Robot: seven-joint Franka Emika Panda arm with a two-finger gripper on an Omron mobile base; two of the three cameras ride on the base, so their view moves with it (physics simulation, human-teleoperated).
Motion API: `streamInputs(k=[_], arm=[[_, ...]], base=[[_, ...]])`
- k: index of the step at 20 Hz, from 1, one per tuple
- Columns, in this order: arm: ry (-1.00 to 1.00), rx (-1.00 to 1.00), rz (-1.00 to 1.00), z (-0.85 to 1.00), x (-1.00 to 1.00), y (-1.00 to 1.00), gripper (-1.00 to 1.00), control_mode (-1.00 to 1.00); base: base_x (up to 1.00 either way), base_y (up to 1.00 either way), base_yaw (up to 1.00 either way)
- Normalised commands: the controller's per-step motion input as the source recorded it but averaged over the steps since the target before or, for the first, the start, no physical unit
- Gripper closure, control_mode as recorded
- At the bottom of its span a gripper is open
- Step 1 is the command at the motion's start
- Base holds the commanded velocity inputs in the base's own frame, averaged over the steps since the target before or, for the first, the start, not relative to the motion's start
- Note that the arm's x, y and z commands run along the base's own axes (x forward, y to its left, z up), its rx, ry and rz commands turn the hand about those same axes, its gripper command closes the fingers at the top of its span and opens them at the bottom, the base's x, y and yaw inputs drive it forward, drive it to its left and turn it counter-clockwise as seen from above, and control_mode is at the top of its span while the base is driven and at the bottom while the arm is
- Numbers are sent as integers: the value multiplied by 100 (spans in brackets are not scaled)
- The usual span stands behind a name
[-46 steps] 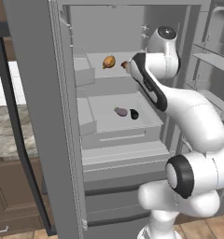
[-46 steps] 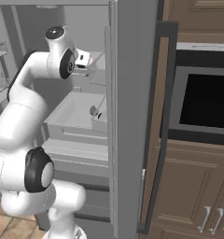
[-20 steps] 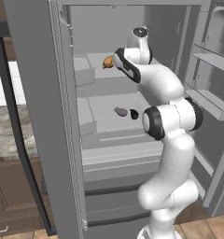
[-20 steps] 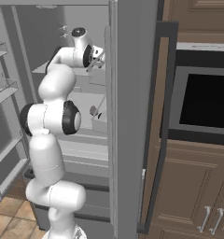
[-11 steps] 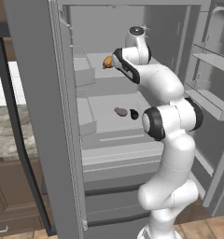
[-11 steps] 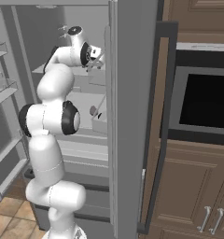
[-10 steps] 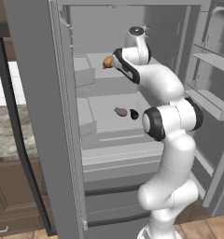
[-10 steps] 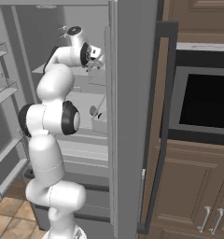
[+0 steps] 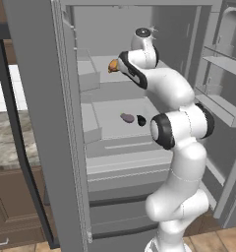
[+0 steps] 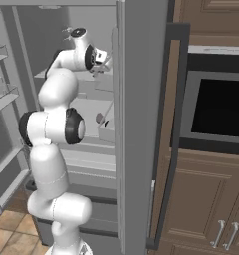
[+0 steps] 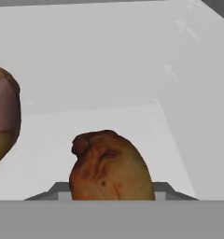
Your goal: Place one eggplant and one chicken drumstick in each tupperware on the nearby counter, to pack two identical lunches.
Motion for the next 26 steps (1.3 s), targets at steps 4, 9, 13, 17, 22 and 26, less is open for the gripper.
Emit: streamInputs(k=[4, 9, 13, 17, 22, 26], arm=[[-1, 0, 0, -18, -100, 0, 100, -100], [-12, 0, 0, -19, -100, 0, 100, -100], [-11, 0, 0, -11, -100, 0, 100, -100], [-15, 0, 0, -18, -100, 0, 100, -100], [-25, 0, 0, -1, -100, 0, 100, -100], [-22, 0, 0, 0, -100, 0, 100, -100]], base=[[0, 0, 0], [0, 0, 0], [0, 0, 0], [0, 0, 0], [0, 0, 0], [0, 0, 0]])
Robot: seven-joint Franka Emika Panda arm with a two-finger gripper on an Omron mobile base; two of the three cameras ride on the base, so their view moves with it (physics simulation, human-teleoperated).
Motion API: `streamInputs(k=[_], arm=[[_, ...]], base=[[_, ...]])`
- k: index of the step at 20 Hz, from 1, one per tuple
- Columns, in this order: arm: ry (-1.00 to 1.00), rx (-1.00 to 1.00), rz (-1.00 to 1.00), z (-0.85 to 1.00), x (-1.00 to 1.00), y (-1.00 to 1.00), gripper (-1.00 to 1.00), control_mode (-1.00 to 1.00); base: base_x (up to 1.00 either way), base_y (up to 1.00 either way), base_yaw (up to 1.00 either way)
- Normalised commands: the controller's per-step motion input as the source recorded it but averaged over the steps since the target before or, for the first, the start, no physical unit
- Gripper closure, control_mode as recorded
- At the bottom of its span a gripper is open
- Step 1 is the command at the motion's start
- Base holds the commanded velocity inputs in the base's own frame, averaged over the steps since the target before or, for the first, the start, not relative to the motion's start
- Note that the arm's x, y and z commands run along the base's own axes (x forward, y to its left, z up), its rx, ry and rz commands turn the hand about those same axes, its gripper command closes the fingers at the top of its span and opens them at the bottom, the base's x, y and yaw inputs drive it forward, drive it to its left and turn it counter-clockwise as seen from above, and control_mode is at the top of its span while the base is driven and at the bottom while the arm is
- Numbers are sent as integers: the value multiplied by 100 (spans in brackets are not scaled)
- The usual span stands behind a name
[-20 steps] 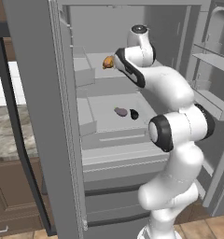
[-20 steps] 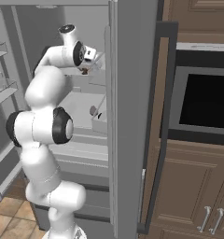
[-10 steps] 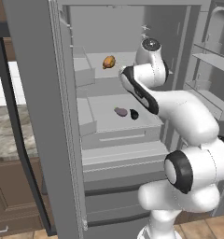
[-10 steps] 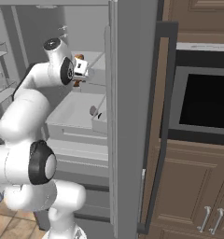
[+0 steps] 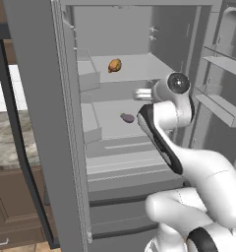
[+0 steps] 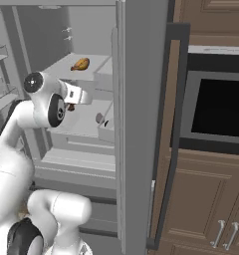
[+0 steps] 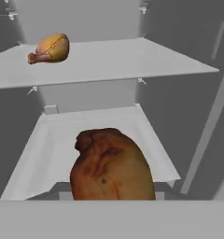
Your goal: Place one eggplant and one chicken drumstick in each tupperware on the nearby counter, to pack two identical lunches.
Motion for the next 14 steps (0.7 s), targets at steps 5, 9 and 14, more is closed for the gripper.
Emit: streamInputs(k=[5, 9, 14], arm=[[-2, 0, 0, -2, -80, 6, 100, 100], [0, 0, 0, 0, 0, 0, 100, 100], [0, 0, 0, 0, 0, 0, 100, 100]], base=[[-20, 3, 0], [-100, 11, 0], [-100, 13, 0]])
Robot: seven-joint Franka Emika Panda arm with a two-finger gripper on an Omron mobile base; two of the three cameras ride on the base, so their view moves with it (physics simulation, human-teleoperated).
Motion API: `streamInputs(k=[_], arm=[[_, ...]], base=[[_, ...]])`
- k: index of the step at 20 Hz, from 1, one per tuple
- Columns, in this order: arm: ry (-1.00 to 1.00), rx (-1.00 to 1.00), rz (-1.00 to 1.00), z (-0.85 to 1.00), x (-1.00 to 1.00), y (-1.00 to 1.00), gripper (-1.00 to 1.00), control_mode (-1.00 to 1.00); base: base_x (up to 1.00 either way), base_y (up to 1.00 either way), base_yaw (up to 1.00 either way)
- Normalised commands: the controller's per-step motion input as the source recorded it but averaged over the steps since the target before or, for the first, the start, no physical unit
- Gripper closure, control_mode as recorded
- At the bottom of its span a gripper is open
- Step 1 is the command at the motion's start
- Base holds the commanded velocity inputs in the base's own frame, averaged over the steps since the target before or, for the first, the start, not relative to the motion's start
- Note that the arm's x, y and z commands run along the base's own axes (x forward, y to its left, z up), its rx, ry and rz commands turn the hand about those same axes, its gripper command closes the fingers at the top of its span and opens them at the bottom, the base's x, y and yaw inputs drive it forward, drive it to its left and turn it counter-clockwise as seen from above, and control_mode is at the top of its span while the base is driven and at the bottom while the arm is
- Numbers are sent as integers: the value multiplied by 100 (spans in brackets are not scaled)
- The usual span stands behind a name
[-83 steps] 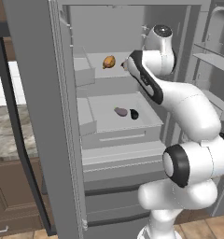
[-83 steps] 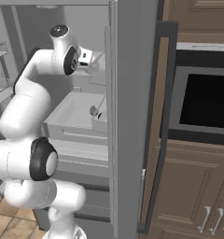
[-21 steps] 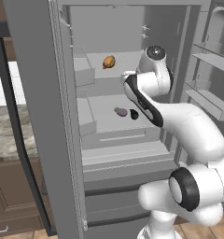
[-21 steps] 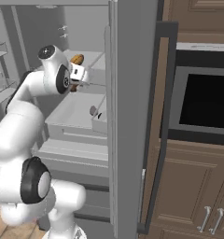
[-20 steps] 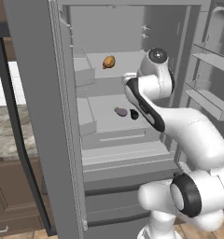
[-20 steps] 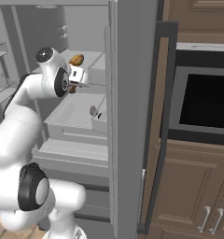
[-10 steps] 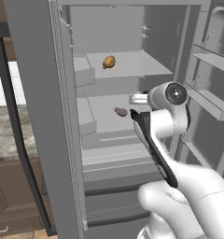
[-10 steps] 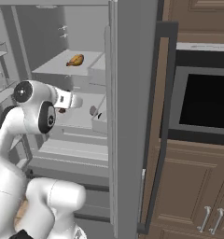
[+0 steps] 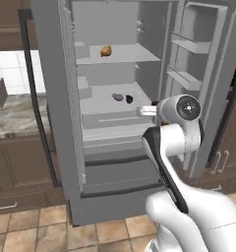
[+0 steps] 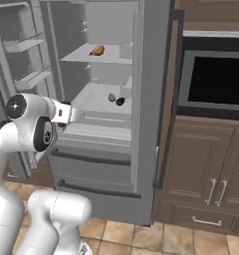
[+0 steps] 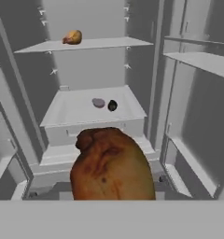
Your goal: Place one eggplant and one chicken drumstick in each tupperware on the nearby counter, to pack two identical lunches.
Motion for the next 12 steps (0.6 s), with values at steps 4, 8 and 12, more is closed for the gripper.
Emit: streamInputs(k=[4, 8, 12], arm=[[0, 0, 0, 0, 0, 0, 100, 100], [0, 0, 0, 0, 0, 0, 100, 100], [0, 0, 0, 0, 0, 0, 100, 100]], base=[[-100, 46, -1], [-84, 94, -3], [-43, 100, -4]])
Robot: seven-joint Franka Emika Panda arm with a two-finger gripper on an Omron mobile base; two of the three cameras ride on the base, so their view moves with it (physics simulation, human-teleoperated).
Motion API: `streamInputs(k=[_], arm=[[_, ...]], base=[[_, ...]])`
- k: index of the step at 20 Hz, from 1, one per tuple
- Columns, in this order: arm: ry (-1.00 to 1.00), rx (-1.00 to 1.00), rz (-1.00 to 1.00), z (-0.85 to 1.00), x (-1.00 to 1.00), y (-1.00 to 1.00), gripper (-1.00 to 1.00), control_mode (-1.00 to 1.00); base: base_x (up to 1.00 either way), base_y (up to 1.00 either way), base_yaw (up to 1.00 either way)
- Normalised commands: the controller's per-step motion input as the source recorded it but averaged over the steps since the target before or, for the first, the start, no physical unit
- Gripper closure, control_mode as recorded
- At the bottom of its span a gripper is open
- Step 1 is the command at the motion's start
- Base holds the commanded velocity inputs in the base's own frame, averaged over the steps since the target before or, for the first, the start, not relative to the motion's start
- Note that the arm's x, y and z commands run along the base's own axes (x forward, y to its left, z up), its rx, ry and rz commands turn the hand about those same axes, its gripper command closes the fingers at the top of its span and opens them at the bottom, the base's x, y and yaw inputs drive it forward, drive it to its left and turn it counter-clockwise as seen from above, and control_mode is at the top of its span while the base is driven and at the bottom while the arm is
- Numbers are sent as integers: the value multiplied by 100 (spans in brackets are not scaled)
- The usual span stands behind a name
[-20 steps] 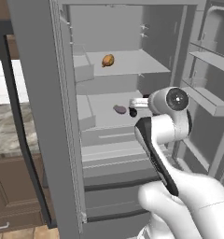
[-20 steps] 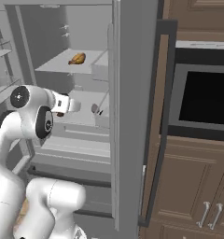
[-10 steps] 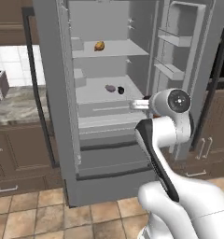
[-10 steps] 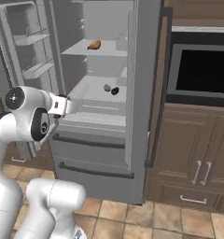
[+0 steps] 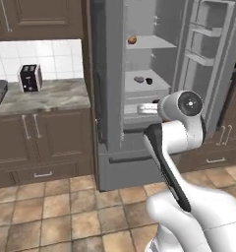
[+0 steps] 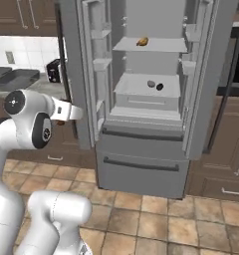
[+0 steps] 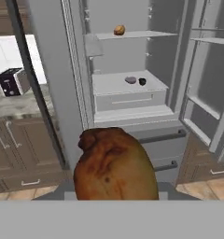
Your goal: Place one eggplant and one chicken drumstick in each tupperware on the nearby counter, to pack two identical lunches.
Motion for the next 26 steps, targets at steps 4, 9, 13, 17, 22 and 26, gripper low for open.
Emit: streamInputs(k=[4, 9, 13, 17, 22, 26], arm=[[0, 0, 0, 0, 0, 0, 100, 100], [0, 0, 0, 0, 0, 0, 100, 100], [0, 0, 0, 0, 0, 0, 100, 100], [0, 0, 0, 0, 0, 0, 100, 100], [0, 0, 0, 0, 0, 0, 100, 100], [0, 0, 0, 0, 0, 0, 100, 100]], base=[[-6, 100, -3], [0, 100, -5], [9, 100, -7], [29, 100, -7], [79, 100, -6], [100, 100, -6]])
